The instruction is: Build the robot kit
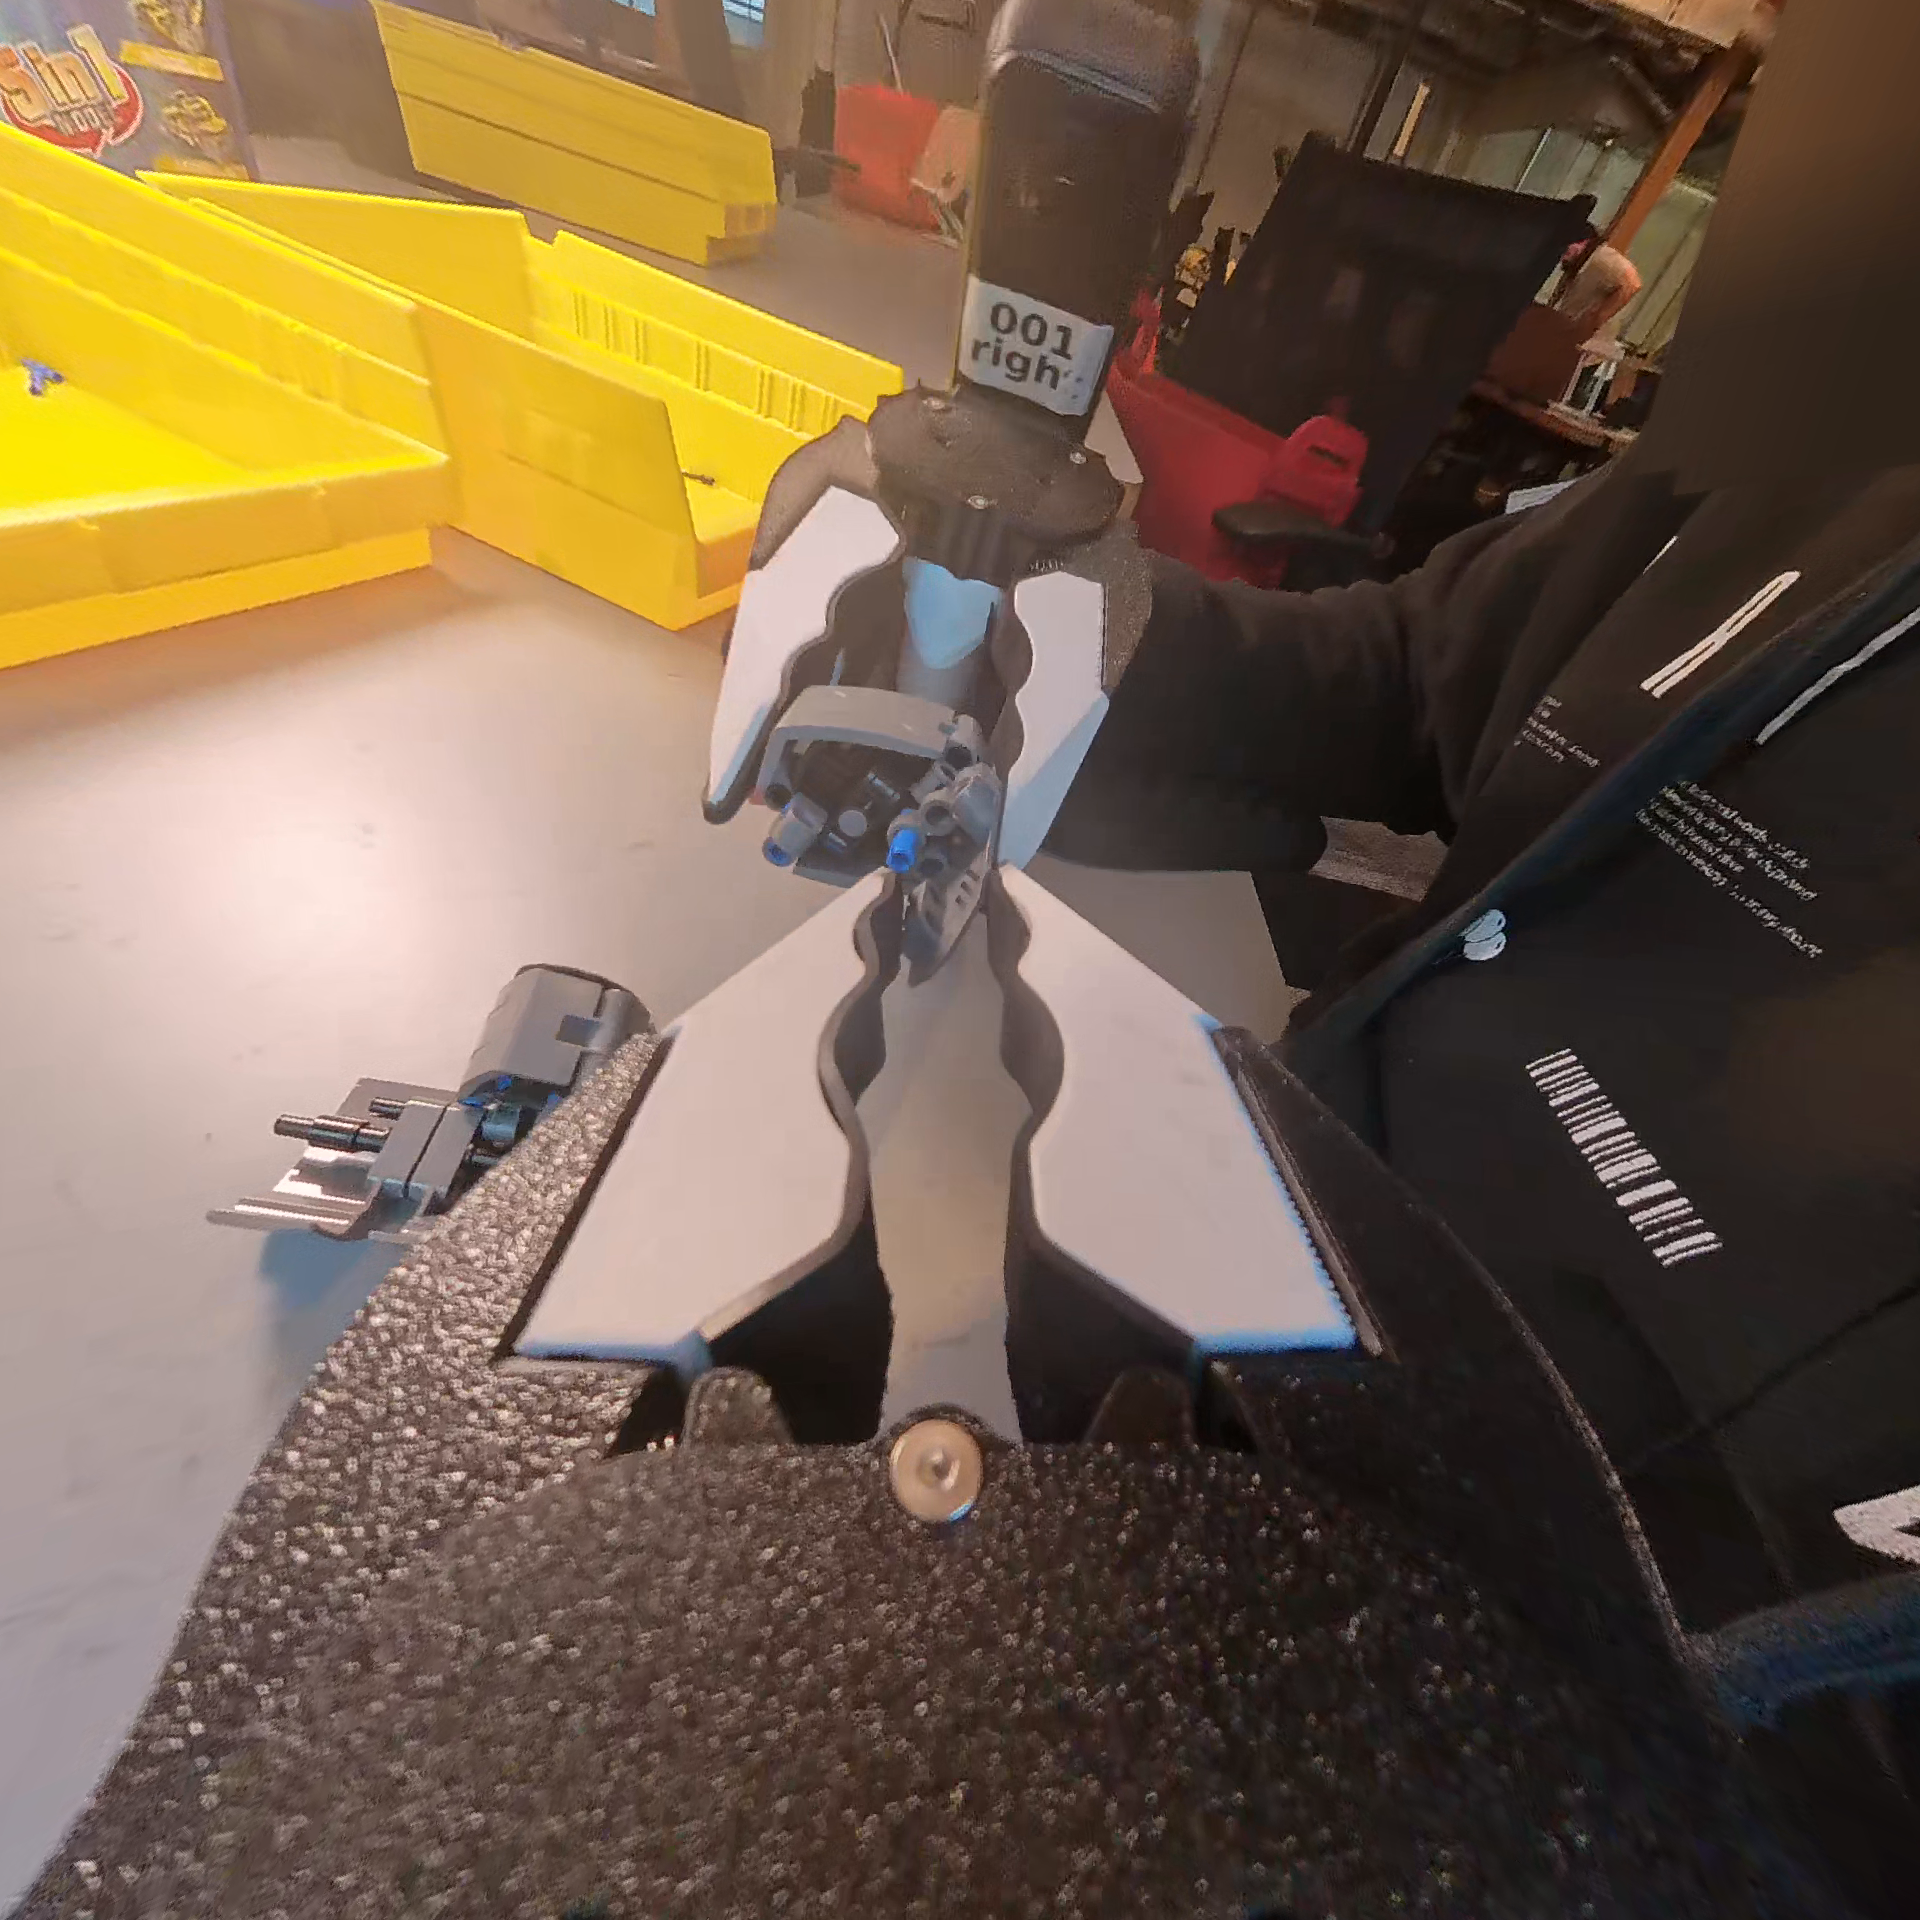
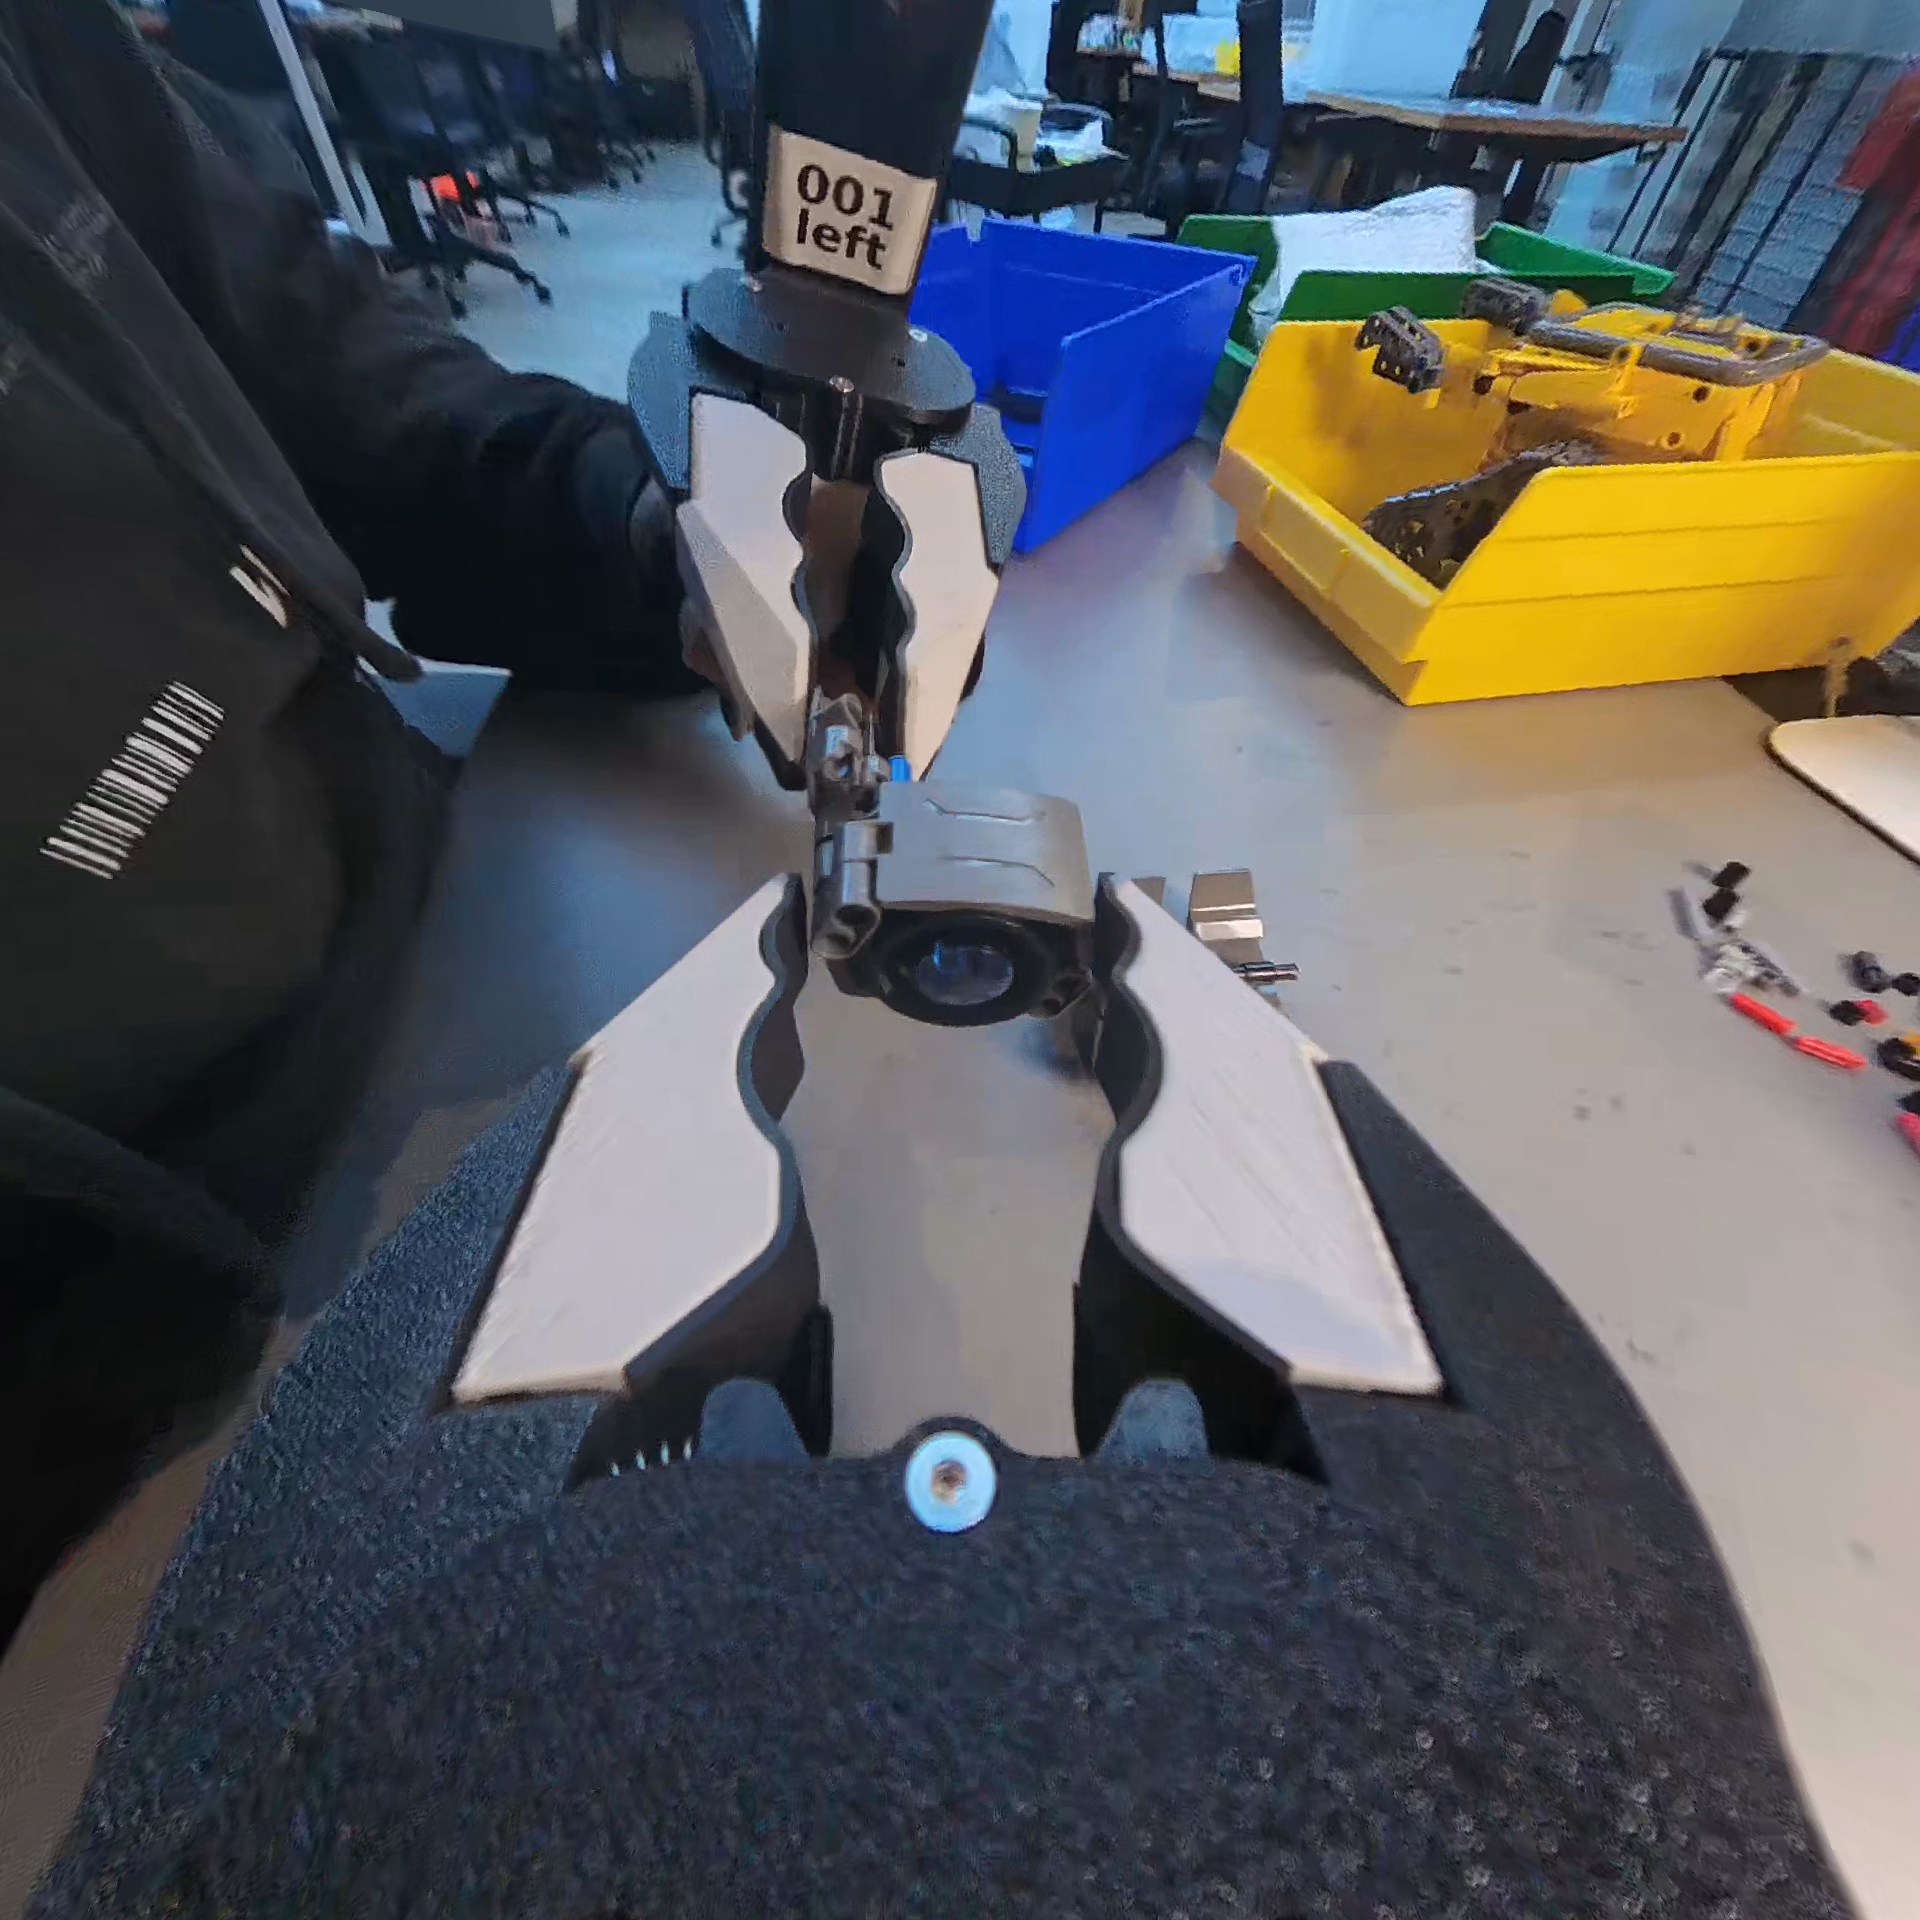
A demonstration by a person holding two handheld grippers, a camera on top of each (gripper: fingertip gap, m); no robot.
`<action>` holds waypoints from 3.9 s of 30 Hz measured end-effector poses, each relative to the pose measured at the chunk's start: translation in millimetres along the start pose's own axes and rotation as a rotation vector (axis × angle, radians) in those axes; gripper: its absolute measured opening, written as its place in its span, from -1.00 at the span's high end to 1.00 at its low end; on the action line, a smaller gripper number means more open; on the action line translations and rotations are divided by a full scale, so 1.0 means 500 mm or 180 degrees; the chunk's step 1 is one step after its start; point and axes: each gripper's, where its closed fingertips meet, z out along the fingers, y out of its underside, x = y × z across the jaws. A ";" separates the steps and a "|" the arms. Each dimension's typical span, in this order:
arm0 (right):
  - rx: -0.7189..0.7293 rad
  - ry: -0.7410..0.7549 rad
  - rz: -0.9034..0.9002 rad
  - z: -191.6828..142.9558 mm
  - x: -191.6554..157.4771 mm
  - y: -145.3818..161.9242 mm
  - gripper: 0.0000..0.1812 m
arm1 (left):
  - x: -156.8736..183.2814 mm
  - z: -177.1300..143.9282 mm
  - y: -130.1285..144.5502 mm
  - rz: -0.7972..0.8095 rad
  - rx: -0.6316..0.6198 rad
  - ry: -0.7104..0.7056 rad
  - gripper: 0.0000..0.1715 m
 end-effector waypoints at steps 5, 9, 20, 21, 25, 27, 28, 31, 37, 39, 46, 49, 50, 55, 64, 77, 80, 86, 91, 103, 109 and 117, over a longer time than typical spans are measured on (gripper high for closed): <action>-0.0070 -0.0009 -0.0009 0.004 0.015 0.000 0.46 | -0.015 0.002 0.001 -0.0144 -0.0048 0.0090 0.82; -0.0164 -0.0128 0.0343 0.009 0.049 0.005 0.46 | -0.065 -0.017 -0.011 -0.0420 -0.0109 0.0104 0.78; -0.0355 0.0114 0.0608 -0.009 0.111 0.051 0.45 | -0.270 -0.084 0.119 -0.2474 -0.1312 -0.0493 0.52; -0.0368 0.0124 0.0620 -0.010 0.110 0.053 0.45 | -0.265 -0.079 0.123 -0.2544 -0.1429 -0.0469 0.53; -0.0372 0.0137 0.0692 -0.018 0.103 0.053 0.45 | -0.258 -0.065 0.121 -0.2823 -0.1762 -0.0455 0.56; -0.0366 0.0138 0.0715 -0.022 0.099 0.054 0.45 | -0.260 -0.057 0.126 -0.2906 -0.1927 -0.0519 0.59; -0.0364 0.0143 0.0730 -0.025 0.097 0.054 0.45 | -0.260 -0.052 0.125 -0.2976 -0.1978 -0.0534 0.59; -0.0354 0.0161 0.0743 -0.031 0.096 0.054 0.45 | -0.262 -0.046 0.127 -0.3045 -0.2158 -0.0661 0.62; -0.0323 0.0234 0.0670 -0.035 0.094 0.047 0.46 | -0.269 -0.040 0.140 -0.2691 -0.2120 -0.1085 0.91; -0.0291 0.0257 0.0647 -0.037 0.094 0.042 0.45 | -0.271 -0.018 0.106 -0.2190 -0.1729 -0.1240 0.95; -0.0070 0.0270 0.0785 -0.029 0.093 0.020 0.46 | -0.245 -0.022 0.024 -0.0761 -0.0369 -0.2013 0.95; -0.0142 0.0235 0.0787 -0.007 0.081 0.028 0.46 | -0.218 -0.033 0.037 -0.0586 -0.0156 -0.2209 0.95; -0.0190 0.0204 0.0795 0.002 0.075 0.032 0.46 | -0.210 -0.037 0.040 -0.0535 -0.0121 -0.2259 0.95; -0.0383 0.0096 0.0725 0.035 0.045 0.050 0.46 | -0.156 -0.045 0.058 -0.0315 -0.0095 -0.2265 0.95; -0.0519 -0.0095 0.0847 0.062 -0.002 0.060 0.46 | -0.086 -0.066 0.077 0.0081 -0.0235 -0.2162 0.91; -0.0457 -0.0217 0.0893 0.061 -0.052 0.046 0.47 | -0.040 -0.079 0.116 0.0667 -0.0700 -0.2414 0.91; -0.0337 -0.0202 0.0953 0.054 -0.065 0.030 0.46 | -0.038 -0.082 0.113 0.0623 -0.0639 -0.2560 0.94; -0.0223 0.0243 0.1128 0.062 -0.068 0.026 0.46 | -0.036 -0.088 0.114 0.0575 -0.0632 -0.2766 0.96; -0.0201 0.0603 0.1171 0.054 -0.080 0.026 0.46 | -0.038 -0.091 0.114 0.0427 -0.0589 -0.2882 0.96; 0.0008 0.0868 0.1214 0.074 -0.081 0.031 0.46 | -0.010 -0.083 0.112 -0.0110 -0.0291 -0.2560 0.93; -0.0332 0.0735 0.0929 0.071 -0.089 0.053 0.46 | 0.034 -0.067 0.127 -0.0190 -0.0362 -0.1998 0.83; -0.0604 0.0418 0.0709 0.071 -0.097 0.065 0.46 | 0.058 -0.069 0.150 -0.0374 -0.0552 -0.1414 0.68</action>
